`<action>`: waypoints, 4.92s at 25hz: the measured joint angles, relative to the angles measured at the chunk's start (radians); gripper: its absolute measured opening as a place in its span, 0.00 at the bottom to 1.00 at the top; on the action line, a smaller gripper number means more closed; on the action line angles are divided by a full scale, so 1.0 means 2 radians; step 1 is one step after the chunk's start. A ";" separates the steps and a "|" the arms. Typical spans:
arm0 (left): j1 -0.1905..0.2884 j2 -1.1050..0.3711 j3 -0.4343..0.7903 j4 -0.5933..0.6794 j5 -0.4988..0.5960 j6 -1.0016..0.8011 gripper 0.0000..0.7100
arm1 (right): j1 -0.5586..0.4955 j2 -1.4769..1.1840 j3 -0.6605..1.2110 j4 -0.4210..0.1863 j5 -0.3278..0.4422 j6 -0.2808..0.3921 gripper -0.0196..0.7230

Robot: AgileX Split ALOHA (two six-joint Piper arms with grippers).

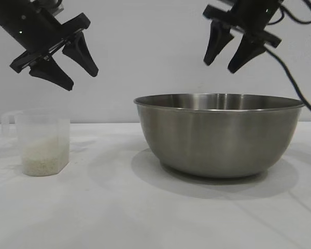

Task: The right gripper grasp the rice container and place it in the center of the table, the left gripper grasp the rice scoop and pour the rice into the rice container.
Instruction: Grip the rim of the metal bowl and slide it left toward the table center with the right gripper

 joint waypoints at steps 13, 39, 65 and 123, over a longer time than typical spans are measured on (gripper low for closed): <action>0.000 0.000 0.000 -0.020 0.000 0.001 0.62 | -0.032 -0.031 -0.001 -0.051 0.149 0.037 0.63; 0.000 0.000 -0.001 -0.021 0.001 0.001 0.62 | -0.024 -0.037 -0.001 -0.099 0.151 0.207 0.63; 0.000 0.000 -0.001 -0.021 0.013 0.002 0.62 | 0.027 -0.006 0.128 -0.163 0.117 0.233 0.56; 0.000 0.000 -0.001 -0.021 0.015 0.002 0.62 | 0.018 -0.018 -0.058 -0.244 0.152 0.222 0.75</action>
